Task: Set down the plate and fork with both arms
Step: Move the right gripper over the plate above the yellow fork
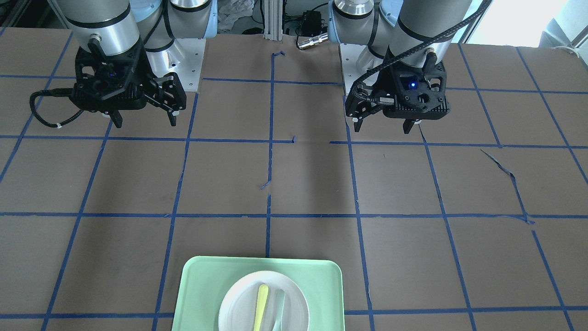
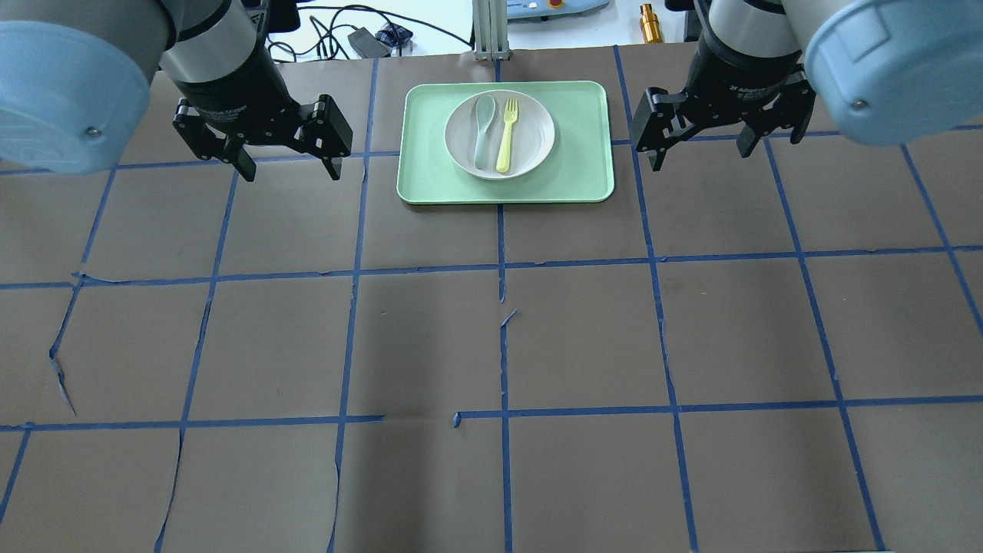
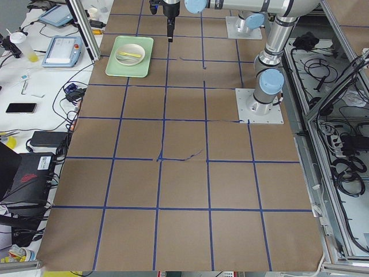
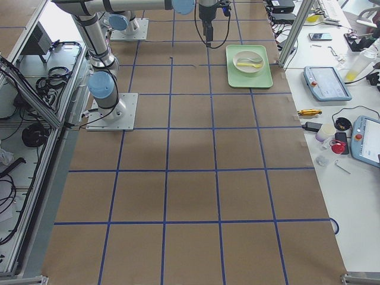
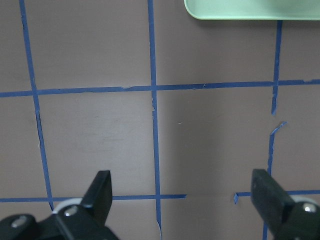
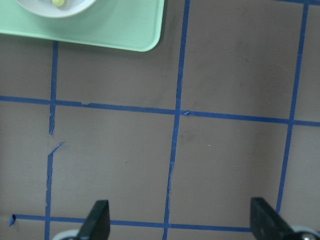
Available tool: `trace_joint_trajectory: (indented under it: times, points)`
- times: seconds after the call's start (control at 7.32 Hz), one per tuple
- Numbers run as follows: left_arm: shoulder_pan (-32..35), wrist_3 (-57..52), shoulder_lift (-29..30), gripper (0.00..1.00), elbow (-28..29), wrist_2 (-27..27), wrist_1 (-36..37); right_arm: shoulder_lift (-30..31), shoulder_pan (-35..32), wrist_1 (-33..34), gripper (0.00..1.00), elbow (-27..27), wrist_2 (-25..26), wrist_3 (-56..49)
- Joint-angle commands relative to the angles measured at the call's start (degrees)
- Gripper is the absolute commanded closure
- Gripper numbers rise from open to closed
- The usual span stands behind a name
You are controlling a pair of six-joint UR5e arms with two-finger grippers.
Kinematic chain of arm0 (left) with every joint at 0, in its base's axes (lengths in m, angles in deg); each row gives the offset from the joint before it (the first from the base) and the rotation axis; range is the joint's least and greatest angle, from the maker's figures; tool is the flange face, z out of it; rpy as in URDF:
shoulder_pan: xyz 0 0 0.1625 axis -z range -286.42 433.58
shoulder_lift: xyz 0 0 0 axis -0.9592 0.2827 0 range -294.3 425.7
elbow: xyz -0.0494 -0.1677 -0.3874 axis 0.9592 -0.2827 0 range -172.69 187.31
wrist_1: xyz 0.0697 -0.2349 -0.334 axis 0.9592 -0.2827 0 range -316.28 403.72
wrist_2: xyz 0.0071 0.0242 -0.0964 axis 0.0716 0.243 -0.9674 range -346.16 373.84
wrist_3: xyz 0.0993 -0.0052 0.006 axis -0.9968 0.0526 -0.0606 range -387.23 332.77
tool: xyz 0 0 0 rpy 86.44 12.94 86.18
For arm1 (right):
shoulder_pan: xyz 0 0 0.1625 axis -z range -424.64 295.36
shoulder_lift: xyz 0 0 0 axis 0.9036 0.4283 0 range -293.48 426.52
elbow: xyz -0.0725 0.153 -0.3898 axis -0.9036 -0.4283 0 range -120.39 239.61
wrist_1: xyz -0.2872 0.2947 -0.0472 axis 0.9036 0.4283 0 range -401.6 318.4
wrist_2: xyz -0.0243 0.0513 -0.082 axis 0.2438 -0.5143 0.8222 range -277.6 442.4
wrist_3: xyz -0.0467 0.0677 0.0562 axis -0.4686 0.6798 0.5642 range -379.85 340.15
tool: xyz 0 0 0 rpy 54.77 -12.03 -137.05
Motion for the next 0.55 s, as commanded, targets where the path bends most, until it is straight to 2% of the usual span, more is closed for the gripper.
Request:
trace_joint_trajectory:
  times: [0.0, 0.14, 0.27, 0.41]
  points:
    - [0.0, 0.0, -0.1, 0.00, -0.2, 0.0, -0.1, -5.0, -1.5, 8.0, 0.00, -0.5, 0.1, 1.2]
    - [0.0, 0.1, 0.2, 0.00, -0.2, 0.0, -0.1, -8.0, -5.0, 10.5, 0.00, -1.2, 0.0, 1.3]
    - [0.0, 0.1, 0.2, 0.00, -0.2, 0.0, -0.1, -12.0, -7.7, 15.8, 0.00, -2.3, -0.2, 1.6]
    - [0.0, 0.1, 0.1, 0.00, -0.1, 0.0, -0.1, -17.6, -8.1, 18.9, 0.00, -4.9, -1.6, 6.0]
